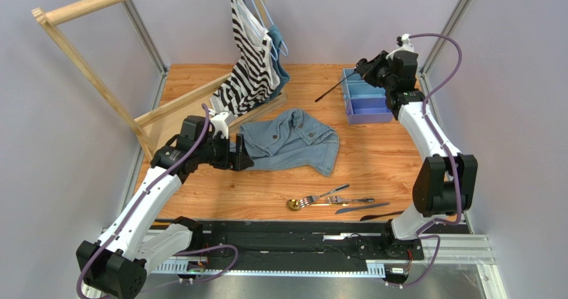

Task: Sort the eating utensils into containers
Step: Pick up the spoon from the center of the board.

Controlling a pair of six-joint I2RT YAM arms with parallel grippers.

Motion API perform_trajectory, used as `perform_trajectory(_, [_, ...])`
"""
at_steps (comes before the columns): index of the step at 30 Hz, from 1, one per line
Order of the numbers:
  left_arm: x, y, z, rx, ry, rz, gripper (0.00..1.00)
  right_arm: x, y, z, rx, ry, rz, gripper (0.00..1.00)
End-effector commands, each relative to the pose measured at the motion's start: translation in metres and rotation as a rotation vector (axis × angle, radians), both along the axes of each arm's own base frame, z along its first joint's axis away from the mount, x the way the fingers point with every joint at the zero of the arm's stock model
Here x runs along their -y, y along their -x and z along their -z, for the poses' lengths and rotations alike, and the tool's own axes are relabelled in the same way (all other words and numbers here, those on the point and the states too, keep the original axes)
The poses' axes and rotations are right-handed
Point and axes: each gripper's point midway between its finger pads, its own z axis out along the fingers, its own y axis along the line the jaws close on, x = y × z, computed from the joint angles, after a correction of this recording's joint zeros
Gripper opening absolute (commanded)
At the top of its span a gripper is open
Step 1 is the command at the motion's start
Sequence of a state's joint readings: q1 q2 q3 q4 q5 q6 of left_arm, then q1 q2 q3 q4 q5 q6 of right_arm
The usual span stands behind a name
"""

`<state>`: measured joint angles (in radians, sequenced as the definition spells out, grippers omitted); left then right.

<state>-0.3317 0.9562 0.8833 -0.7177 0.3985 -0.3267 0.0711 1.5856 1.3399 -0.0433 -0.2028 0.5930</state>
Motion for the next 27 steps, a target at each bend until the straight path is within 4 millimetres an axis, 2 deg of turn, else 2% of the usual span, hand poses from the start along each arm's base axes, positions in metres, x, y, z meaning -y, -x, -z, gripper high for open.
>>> perform_trajectory(1, [0.001, 0.003, -0.002, 0.031, -0.021, 0.017, 0.92, 0.033, -0.036, -0.026, 0.059, -0.027, 0.132, 0.0])
perform_trajectory(2, [0.001, 0.003, -0.002, 0.031, -0.021, 0.019, 0.93, 0.038, -0.044, -0.019, 0.043, -0.026, 0.145, 0.0])
perform_trajectory(3, [0.002, 0.003, -0.003, 0.029, -0.017, 0.021, 0.93, 0.042, -0.051, -0.028, 0.058, -0.029, 0.154, 0.0])
perform_trajectory(4, [0.002, 0.003, -0.004, 0.032, -0.014, 0.025, 0.93, 0.049, -0.056, -0.03, 0.055, -0.026, 0.191, 0.0])
perform_trajectory(8, [0.003, 0.004, -0.003, 0.034, -0.011, 0.028, 0.93, 0.06, -0.073, -0.033, 0.052, 0.01, 0.242, 0.0])
perform_trajectory(9, [0.003, 0.004, -0.003, 0.033, -0.009, 0.031, 0.93, 0.061, -0.08, -0.042, 0.068, 0.017, 0.248, 0.0])
perform_trajectory(13, [0.003, 0.004, -0.003, 0.033, -0.01, 0.026, 0.93, 0.077, -0.091, -0.044, 0.073, 0.094, 0.311, 0.0])
perform_trajectory(18, [0.005, 0.005, -0.002, 0.027, 0.0, 0.036, 0.93, 0.088, -0.103, -0.037, 0.075, 0.136, 0.362, 0.0])
perform_trajectory(19, [0.005, 0.005, -0.001, 0.023, -0.002, 0.038, 0.93, 0.091, -0.109, -0.024, 0.047, 0.144, 0.372, 0.0])
perform_trajectory(20, [0.006, 0.006, 0.0, 0.02, 0.001, 0.042, 0.93, 0.092, -0.112, -0.031, 0.059, 0.149, 0.38, 0.0])
perform_trajectory(24, [0.006, 0.007, 0.001, 0.018, -0.003, 0.042, 0.93, 0.102, -0.128, -0.018, 0.039, 0.192, 0.418, 0.0])
perform_trajectory(25, [0.006, 0.006, 0.0, 0.023, -0.001, 0.042, 0.93, 0.123, -0.13, -0.016, 0.03, 0.203, 0.458, 0.0])
perform_trajectory(27, [0.006, 0.007, 0.001, 0.021, -0.002, 0.042, 0.93, 0.126, -0.139, -0.016, 0.036, 0.226, 0.458, 0.0])
